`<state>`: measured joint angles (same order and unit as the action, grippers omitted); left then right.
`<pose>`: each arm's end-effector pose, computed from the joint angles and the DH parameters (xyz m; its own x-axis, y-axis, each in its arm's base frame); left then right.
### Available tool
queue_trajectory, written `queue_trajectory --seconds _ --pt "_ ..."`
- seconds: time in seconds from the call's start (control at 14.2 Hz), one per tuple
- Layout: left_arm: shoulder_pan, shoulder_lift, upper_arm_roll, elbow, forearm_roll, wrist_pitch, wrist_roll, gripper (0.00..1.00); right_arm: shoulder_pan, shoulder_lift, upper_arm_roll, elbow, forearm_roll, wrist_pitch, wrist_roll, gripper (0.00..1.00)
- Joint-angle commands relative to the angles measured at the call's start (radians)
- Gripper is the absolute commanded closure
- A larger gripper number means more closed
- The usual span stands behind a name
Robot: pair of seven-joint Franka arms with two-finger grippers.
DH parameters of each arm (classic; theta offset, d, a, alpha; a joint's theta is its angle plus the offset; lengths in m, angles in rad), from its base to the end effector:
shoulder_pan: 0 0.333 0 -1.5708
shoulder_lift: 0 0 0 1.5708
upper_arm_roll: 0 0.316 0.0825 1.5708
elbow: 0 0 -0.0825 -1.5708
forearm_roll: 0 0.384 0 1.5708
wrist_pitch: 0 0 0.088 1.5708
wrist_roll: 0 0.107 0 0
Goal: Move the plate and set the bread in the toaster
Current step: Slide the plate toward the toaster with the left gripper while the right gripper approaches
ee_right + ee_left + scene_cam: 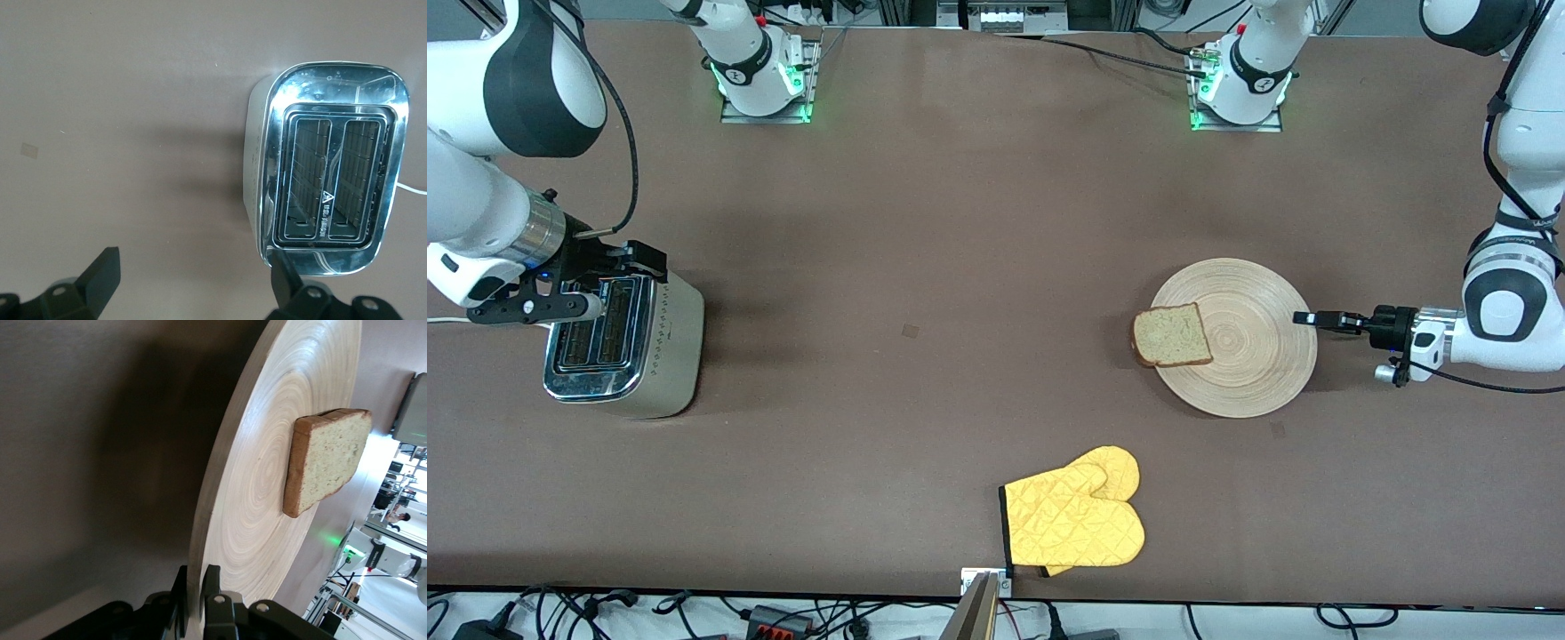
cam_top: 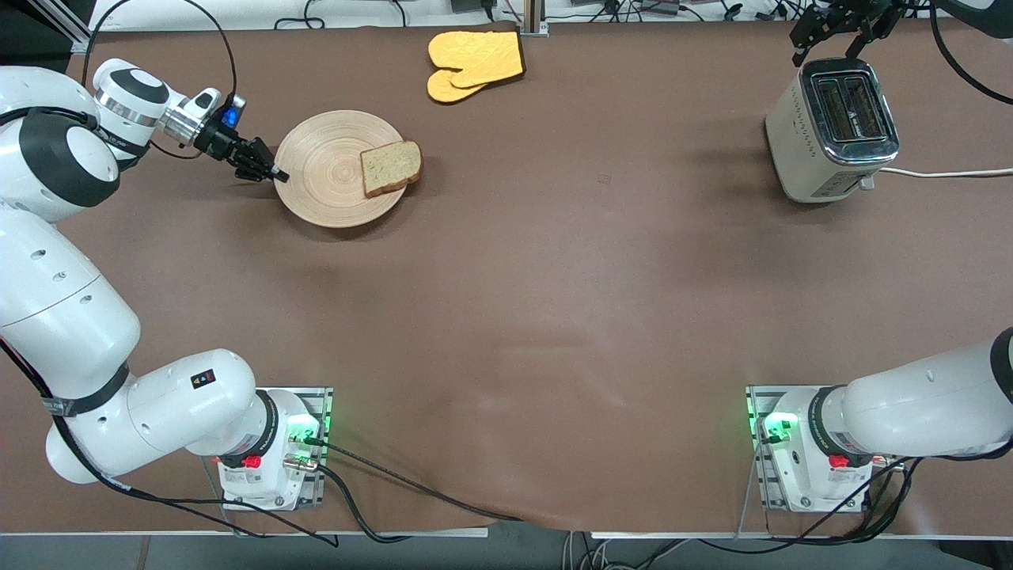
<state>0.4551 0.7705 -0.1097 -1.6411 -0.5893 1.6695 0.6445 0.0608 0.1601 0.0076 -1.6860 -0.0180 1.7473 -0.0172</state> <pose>0.5853 0.1576 0.1503 0.9471 -0.1409 -0.2883 0.1367 -0.6357 0.7598 0.5995 0.0392 0.4917 0.9912 0.0883 -0.0989 0.0902 -0.9958 0.0144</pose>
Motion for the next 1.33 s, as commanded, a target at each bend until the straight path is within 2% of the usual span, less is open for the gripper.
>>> queue_trajectory --seconds 0.0,0.14,0.56,0.77,1.26 --pt "-0.026 0.012 -0.021 0.009 -0.066 0.013 -0.006 0.99 0.028 0.012 0.002 0.014 0.006 0.000 0.005 0.00" --pt "-0.042 0.016 -0.033 0.009 -0.137 -0.013 -0.014 0.99 0.042 0.013 0.002 0.026 0.041 0.021 0.003 0.00" --pt "-0.188 0.035 -0.035 0.009 -0.280 -0.056 -0.011 0.99 0.057 0.018 0.002 0.014 0.041 0.049 0.003 0.00" --pt "-0.303 0.044 -0.035 0.007 -0.384 -0.054 -0.016 0.99 0.091 0.062 0.002 0.015 0.043 0.092 0.005 0.00" --pt "-0.496 0.114 -0.035 0.012 -0.625 -0.045 -0.003 0.99 0.209 0.154 0.002 0.015 0.043 0.159 0.071 0.00"
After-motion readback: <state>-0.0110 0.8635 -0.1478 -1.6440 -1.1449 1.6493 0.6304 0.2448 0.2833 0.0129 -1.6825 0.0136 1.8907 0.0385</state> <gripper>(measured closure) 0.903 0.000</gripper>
